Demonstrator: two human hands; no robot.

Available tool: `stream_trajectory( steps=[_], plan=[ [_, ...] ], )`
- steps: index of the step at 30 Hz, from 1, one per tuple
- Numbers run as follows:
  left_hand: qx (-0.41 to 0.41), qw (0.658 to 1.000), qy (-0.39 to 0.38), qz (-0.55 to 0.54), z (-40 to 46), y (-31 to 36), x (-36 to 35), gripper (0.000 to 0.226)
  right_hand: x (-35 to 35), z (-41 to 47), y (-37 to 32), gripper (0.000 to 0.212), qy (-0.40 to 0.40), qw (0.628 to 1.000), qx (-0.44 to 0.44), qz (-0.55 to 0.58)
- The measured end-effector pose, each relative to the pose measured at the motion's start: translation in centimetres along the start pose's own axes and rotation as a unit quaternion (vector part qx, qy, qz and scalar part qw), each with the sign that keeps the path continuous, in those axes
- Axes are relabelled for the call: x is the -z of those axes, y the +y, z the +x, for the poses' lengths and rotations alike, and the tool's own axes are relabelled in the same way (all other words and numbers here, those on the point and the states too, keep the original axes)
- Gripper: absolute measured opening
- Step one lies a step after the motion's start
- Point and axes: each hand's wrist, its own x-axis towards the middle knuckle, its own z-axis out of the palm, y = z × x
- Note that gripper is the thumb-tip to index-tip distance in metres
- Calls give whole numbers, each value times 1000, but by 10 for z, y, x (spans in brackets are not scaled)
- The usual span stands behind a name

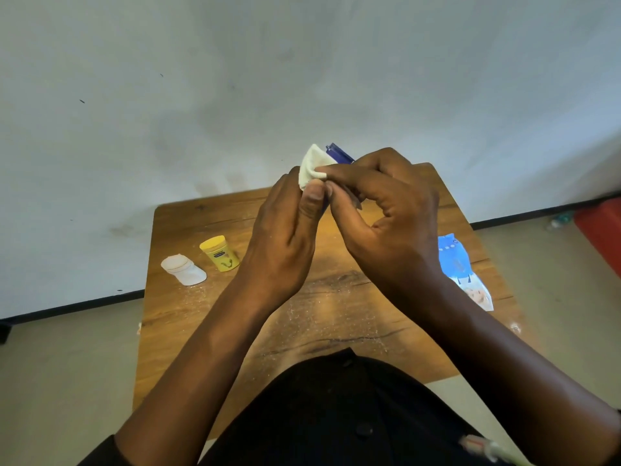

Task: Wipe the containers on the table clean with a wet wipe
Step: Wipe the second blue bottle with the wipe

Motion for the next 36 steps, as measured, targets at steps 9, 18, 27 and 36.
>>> stream_trajectory(
  steps=[9, 18, 27, 36],
  plan=[
    [140, 977, 12, -161, 1, 15, -1, 52, 4, 2, 10, 17, 39, 999, 9, 33],
    [213, 911, -74, -344, 0, 17, 7, 73, 10, 6, 9, 15, 35, 980, -78, 178],
    [113, 984, 43, -132, 4, 29, -1, 42, 5, 9, -11, 17, 21, 997, 43, -60],
    [167, 955, 45, -239, 3, 34, 9, 52, 8, 6, -1, 13, 22, 999, 11, -29]
  ],
)
